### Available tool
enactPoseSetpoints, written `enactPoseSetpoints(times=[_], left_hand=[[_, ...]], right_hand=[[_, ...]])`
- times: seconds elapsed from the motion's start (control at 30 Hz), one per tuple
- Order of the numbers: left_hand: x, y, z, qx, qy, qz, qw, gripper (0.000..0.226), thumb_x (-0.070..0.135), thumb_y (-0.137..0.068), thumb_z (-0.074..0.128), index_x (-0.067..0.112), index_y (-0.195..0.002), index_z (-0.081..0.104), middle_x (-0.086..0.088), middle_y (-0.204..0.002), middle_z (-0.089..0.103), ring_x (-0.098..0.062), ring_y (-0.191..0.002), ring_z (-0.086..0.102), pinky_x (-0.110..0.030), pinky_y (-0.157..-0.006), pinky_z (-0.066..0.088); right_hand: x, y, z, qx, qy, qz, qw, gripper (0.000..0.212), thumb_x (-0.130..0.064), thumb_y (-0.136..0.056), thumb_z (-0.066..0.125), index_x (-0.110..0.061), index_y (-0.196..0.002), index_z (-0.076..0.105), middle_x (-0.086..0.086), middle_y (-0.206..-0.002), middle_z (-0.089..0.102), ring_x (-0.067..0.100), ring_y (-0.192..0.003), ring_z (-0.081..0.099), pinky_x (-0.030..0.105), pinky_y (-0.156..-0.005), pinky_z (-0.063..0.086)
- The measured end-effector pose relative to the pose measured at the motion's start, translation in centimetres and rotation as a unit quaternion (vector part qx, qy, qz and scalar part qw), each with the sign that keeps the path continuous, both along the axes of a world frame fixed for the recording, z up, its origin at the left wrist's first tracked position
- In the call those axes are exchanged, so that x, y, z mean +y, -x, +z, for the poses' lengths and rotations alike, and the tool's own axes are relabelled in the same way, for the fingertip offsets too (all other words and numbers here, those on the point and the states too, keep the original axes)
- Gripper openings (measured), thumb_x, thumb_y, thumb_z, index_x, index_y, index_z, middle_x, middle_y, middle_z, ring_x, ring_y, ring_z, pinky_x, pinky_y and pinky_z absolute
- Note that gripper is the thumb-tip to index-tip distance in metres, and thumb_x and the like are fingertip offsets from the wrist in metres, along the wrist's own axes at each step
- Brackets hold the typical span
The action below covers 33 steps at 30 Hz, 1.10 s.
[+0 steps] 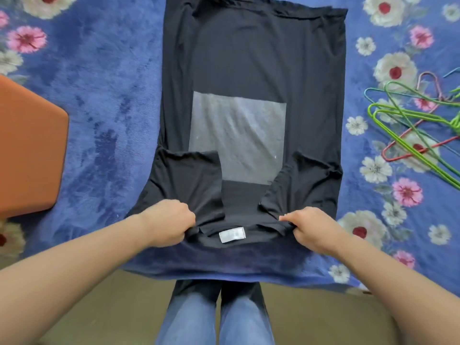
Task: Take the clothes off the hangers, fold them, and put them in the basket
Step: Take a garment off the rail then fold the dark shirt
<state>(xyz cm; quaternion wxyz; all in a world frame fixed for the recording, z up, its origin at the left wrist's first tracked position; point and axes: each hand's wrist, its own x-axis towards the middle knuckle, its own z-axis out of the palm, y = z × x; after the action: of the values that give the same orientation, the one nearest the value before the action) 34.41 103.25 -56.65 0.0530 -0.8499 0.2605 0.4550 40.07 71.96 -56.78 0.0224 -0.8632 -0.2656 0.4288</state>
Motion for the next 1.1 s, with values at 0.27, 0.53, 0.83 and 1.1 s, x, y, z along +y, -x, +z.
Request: enactPoseSetpoints(times=[0.27, 0.53, 0.83, 1.1], left_hand=[[-0.2, 5.8, -1.7, 0.183, 0.061, 0.155, 0.969, 0.040, 0.050, -0.077, 0.049, 0.029, -0.107, 0.065, 0.008, -0.103, 0.068, -0.017, -0.095, 0.062, -0.029, -0.077, 0.048], [-0.5, -3.6, -3.8, 0.088, 0.152, 0.474, 0.863, 0.029, 0.029, -0.088, 0.054, 0.013, -0.068, 0.067, 0.001, -0.066, 0.070, -0.017, -0.062, 0.066, -0.036, -0.068, 0.057], [2.1, -22.2, -4.6, -0.241, 0.151, 0.541, 0.791, 0.025, 0.021, -0.094, 0.046, 0.020, -0.115, 0.059, -0.001, -0.109, 0.058, -0.024, -0.095, 0.057, -0.034, -0.078, 0.044], [7.7, -34.4, -6.8, -0.375, 0.108, 0.598, 0.700, 0.040, 0.017, -0.101, 0.036, 0.022, -0.141, 0.044, -0.019, -0.127, 0.044, -0.039, -0.094, 0.050, -0.041, -0.080, 0.036]], right_hand=[[-0.9, 2.9, 0.4, 0.156, -0.038, -0.159, 0.974, 0.029, -0.016, -0.079, 0.053, -0.020, -0.101, 0.072, -0.006, -0.095, 0.073, 0.011, -0.089, 0.064, 0.032, -0.084, 0.050], [2.0, -5.3, -2.5, 0.069, -0.072, -0.352, 0.931, 0.019, -0.016, -0.087, 0.053, -0.020, -0.078, 0.069, -0.005, -0.076, 0.069, 0.019, -0.078, 0.066, 0.031, -0.070, 0.051], [6.3, -21.5, -3.1, -0.097, -0.107, -0.363, 0.921, 0.038, -0.018, -0.093, 0.047, -0.018, -0.130, 0.054, -0.001, -0.115, 0.059, 0.020, -0.103, 0.055, 0.033, -0.087, 0.045], [5.6, -35.4, -6.2, -0.255, -0.121, -0.413, 0.866, 0.048, -0.019, -0.099, 0.035, -0.022, -0.146, 0.036, 0.013, -0.123, 0.056, 0.030, -0.102, 0.050, 0.039, -0.082, 0.039]])
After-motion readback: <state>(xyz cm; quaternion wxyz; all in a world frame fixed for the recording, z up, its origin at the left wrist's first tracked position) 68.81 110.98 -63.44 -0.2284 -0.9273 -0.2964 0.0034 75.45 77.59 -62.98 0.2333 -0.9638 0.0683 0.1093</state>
